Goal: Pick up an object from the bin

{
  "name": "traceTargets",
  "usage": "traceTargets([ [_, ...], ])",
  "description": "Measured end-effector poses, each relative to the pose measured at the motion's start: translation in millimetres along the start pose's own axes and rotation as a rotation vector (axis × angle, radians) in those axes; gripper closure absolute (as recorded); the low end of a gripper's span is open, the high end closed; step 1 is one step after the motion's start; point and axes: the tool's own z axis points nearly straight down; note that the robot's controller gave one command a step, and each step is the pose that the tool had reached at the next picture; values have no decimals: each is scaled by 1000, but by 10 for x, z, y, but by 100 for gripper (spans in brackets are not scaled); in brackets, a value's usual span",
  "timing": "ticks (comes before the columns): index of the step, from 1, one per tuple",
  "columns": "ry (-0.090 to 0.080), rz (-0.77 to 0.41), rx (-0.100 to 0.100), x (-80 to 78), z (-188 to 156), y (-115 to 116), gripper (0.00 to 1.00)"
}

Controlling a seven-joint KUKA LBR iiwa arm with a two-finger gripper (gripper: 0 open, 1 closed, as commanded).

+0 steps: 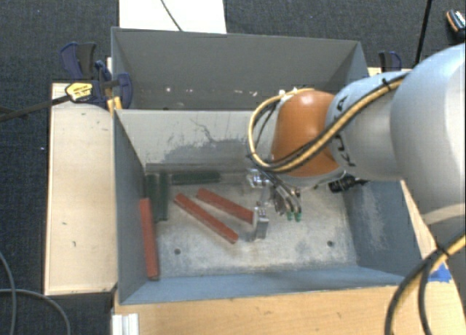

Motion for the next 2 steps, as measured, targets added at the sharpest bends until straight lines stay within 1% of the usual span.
traceTargets([
  [1,-8,3,0,-26,-50,-19,100],
  [2,-16,-107,1,-73,-1415,-172,100],
])
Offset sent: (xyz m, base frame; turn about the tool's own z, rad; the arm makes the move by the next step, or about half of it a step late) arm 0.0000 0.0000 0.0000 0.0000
